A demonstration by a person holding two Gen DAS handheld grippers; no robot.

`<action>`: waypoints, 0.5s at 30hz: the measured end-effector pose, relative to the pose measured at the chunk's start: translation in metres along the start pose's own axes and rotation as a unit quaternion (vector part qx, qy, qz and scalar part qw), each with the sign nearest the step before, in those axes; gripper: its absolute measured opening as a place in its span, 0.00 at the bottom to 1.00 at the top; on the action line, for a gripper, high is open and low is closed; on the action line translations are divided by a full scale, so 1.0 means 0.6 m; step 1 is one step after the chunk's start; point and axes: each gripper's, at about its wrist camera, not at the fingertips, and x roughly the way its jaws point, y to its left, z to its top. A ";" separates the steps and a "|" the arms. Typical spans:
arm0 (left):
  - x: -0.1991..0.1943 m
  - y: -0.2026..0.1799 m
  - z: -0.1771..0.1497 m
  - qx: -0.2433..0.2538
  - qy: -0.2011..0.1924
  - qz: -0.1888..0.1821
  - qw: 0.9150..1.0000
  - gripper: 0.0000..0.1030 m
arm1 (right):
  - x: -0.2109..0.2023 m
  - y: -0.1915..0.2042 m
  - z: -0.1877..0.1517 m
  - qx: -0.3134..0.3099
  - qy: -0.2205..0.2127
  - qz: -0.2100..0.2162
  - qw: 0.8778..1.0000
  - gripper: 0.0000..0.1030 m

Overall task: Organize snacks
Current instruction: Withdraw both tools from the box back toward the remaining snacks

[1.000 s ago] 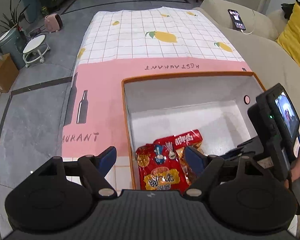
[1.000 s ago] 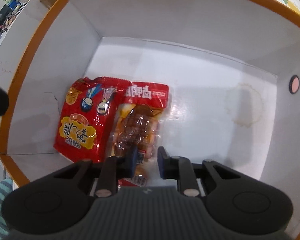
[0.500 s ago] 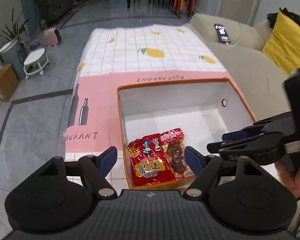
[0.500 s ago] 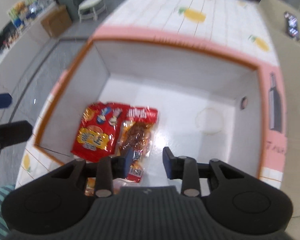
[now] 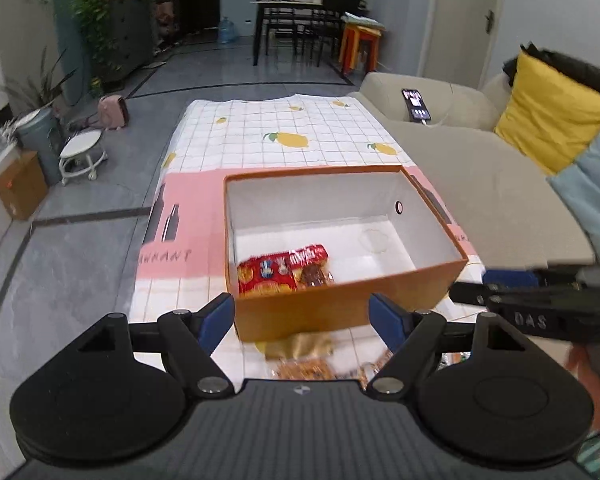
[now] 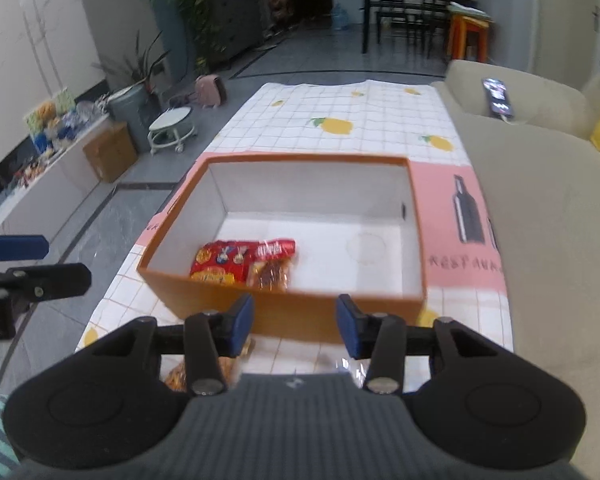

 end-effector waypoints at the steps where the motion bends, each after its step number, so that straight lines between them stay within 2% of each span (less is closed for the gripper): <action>1: -0.003 0.003 -0.009 -0.011 0.002 -0.001 1.000 0.87 | -0.009 -0.002 -0.016 0.007 -0.004 0.001 1.000 0.43; 5: -0.013 0.016 -0.053 -0.055 0.023 0.006 0.998 0.87 | -0.038 -0.002 -0.086 0.028 -0.012 -0.012 0.999 0.43; 8: -0.011 0.019 -0.084 -0.050 0.047 0.014 0.998 0.87 | -0.051 0.003 -0.133 0.024 -0.020 -0.025 0.999 0.43; 12: 0.006 0.021 -0.129 -0.046 0.088 0.017 0.995 0.87 | -0.048 0.010 -0.179 0.016 -0.010 -0.030 0.999 0.43; 15: 0.029 0.032 -0.159 -0.080 0.122 0.035 0.989 0.86 | -0.035 0.012 -0.197 0.024 -0.002 -0.021 0.999 0.43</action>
